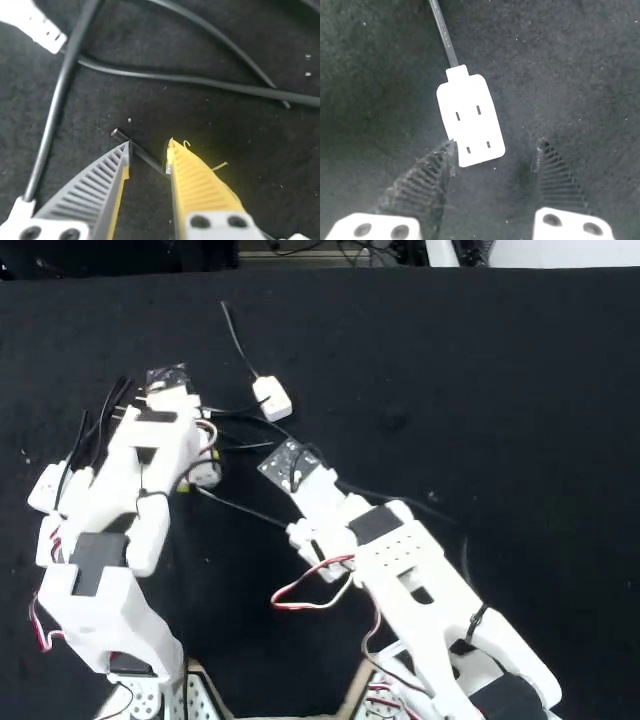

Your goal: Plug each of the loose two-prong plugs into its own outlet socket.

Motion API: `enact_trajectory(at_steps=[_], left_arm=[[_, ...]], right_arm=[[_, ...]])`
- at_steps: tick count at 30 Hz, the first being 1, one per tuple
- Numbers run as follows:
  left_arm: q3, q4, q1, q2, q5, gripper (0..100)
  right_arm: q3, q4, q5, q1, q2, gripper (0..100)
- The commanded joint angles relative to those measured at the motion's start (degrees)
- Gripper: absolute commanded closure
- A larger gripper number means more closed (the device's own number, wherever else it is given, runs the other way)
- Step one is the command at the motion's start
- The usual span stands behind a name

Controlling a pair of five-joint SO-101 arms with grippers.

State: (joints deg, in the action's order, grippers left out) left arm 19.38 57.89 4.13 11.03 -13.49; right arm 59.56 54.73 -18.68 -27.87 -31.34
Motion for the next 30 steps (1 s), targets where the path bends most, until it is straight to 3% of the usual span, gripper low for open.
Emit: enact_trajectory(at_steps=[1,11,19,24,28,30], left_arm=[[-3.9,4.7,4.6,0.4,2.4,87],[-2.8,14.6,13.5,-0.8,10.0,87],[-2.9,20.6,14.5,-16.0,14.8,87],[-3.1,13.3,13.7,-23.2,18.5,86],[-3.2,5.2,13.3,-20.2,13.7,77],[-4.4,2.4,12.4,-17.0,12.0,78]], right_arm=[[-1.7,-1.5,0.2,1.3,-1.5,77.2],[-1.8,-1.5,0.2,1.4,-1.5,77.2],[-1.8,-1.5,0.2,1.4,-1.5,77.2],[-1.8,-1.5,0.4,1.4,-1.5,77.2],[-1.8,-1.5,0.6,1.4,-1.5,77.2],[-1.8,-1.5,0.6,1.4,-1.5,77.2]])
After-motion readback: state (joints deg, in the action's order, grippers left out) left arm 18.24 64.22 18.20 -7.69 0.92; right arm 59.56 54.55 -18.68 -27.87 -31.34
